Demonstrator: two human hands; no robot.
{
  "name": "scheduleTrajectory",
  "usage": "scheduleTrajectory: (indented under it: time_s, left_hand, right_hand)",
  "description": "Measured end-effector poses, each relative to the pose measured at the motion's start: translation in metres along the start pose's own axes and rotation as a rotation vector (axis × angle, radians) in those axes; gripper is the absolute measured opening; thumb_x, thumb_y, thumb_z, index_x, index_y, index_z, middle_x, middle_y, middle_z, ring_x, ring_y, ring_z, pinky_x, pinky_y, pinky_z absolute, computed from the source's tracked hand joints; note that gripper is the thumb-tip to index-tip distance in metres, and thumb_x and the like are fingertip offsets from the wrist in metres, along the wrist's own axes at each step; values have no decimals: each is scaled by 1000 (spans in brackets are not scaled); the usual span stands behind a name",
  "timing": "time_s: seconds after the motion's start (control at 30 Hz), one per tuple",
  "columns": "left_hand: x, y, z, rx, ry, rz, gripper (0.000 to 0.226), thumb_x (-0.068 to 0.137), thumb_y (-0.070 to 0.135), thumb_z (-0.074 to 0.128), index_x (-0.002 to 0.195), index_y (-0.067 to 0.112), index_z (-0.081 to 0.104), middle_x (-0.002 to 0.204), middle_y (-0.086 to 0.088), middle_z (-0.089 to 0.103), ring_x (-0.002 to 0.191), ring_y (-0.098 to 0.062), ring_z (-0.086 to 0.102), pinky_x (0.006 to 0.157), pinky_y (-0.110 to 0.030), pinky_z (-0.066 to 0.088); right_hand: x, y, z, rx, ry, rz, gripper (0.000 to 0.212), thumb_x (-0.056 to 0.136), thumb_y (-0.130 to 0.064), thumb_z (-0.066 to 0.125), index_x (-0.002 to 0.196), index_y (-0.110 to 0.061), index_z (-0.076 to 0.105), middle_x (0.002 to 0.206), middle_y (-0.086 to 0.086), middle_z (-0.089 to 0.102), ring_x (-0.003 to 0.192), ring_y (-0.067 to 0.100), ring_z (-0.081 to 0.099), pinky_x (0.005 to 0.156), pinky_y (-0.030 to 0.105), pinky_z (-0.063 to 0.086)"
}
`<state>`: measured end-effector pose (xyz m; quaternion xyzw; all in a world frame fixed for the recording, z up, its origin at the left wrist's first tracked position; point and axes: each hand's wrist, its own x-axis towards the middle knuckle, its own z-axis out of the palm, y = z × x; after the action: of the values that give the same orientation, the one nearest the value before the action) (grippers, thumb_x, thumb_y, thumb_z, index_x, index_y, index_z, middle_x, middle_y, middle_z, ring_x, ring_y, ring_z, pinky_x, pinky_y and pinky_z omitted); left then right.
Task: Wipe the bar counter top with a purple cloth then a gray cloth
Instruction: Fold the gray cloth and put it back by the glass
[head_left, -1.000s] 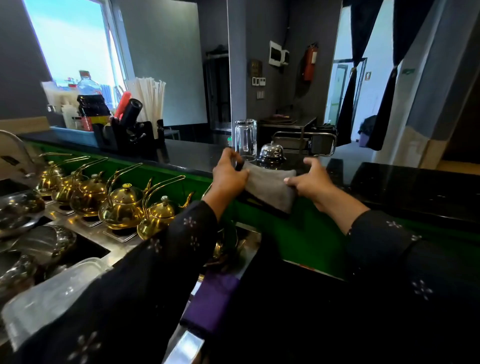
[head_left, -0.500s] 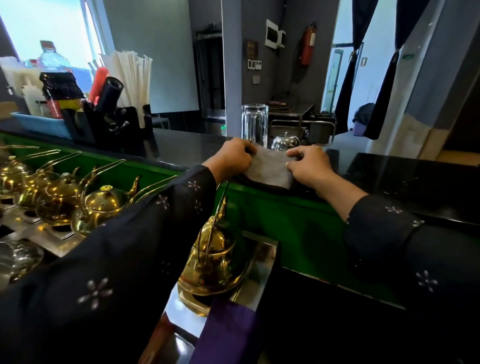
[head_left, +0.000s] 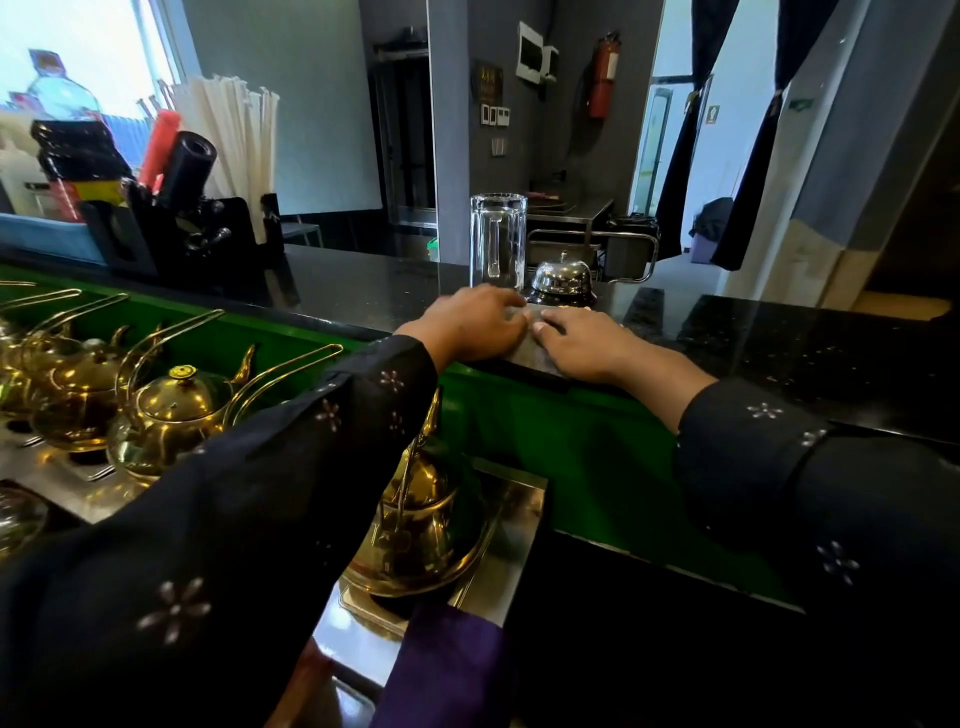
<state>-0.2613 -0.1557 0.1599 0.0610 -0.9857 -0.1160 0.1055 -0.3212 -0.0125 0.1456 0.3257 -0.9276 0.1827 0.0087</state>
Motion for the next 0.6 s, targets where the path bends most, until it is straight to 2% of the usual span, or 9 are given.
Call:
scheduleTrajectory:
  time_s: [0.07,0.17,0.3,0.5,0.6]
  left_hand:
    - [3,-3,10,21,-98,1,51,98,46,29,143,26,37,151,-8,36,139,-27,32,113,-47,25]
    - [7,-9,16,57,-125,-13,56,97,52,21,147,30,27,157,-3,22,145,-26,17,117,-51,14]
    - [9,-11,16,73,-133,-18,54,98,51,17,148,32,23,158,0,19,146,-23,13,117,-53,10]
    - [3,-8,14,91,-132,-22,52,99,49,15,148,34,21,159,2,15,147,-23,10,116,-53,1]
    - [0,-2,11,110,-95,-8,51,100,46,18,146,28,29,156,-2,26,144,-23,20,115,-55,3]
  right_hand:
    - [3,2,3,-13,-49,4,59,98,-53,27,146,-21,38,154,7,34,143,30,26,114,56,20]
    - [6,3,4,-29,-73,19,64,97,-55,21,150,-19,28,159,6,22,148,27,14,117,57,10]
    - [3,0,2,-54,-96,65,61,101,-52,19,154,-22,18,162,2,9,149,26,1,116,57,3]
    - [1,2,5,-52,-60,46,61,101,-52,20,153,-22,19,162,2,11,149,25,4,115,55,4]
    - [-5,5,4,11,29,19,60,99,-53,28,148,-20,34,156,6,31,143,28,26,115,54,19]
